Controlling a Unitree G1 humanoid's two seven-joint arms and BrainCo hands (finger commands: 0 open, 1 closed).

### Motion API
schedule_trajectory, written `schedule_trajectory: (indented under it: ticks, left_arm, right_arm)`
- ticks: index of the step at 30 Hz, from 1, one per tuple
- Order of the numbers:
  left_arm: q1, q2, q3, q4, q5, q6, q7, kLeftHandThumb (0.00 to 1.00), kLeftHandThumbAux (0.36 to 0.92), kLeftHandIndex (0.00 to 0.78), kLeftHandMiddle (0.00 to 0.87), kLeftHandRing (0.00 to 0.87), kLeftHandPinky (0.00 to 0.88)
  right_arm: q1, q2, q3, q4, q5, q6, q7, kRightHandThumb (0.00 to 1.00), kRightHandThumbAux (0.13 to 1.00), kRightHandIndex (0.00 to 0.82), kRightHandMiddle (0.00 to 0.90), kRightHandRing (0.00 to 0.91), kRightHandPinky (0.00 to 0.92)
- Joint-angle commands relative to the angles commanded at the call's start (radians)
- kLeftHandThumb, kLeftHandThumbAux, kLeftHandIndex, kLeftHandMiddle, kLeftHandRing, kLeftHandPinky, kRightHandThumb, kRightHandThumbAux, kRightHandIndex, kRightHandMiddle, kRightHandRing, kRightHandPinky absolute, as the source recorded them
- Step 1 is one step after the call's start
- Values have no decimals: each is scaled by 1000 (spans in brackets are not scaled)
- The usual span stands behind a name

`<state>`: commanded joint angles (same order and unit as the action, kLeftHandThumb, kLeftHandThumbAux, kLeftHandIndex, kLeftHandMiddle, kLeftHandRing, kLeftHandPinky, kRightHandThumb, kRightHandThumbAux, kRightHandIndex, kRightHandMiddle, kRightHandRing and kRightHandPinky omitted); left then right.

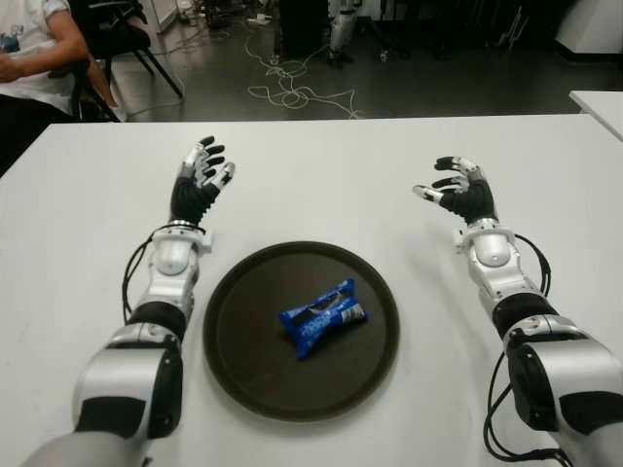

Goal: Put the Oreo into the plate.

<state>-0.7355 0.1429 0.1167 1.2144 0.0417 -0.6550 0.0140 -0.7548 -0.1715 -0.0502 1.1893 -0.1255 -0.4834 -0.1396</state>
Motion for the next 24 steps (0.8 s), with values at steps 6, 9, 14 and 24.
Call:
schedule_trajectory:
  ticks: [6,9,14,24]
  left_arm:
    - [-2,2,3,2,-4,14,-7,98,595,117,187,147,114]
    - [-1,1,8,1,-12,15,-21,106,587,116,188,147,111]
    - [1,-1,14,-4,-23,10,-42,114,586,116,191,154,115]
    - [8,-10,32,-22,-58,23,-89,123,626,126,191,154,130]
  right_arm:
    - [36,17,6,-113,3,-19,10,97,817,297,386,410,445]
    - [66,21,10,-187,3,-21,17,71,806,293,385,403,427]
    - [108,30,5,-277,16,-12,34,44,806,288,381,396,415]
    - [172,63,-34,-437,124,19,112,56,794,301,397,417,441]
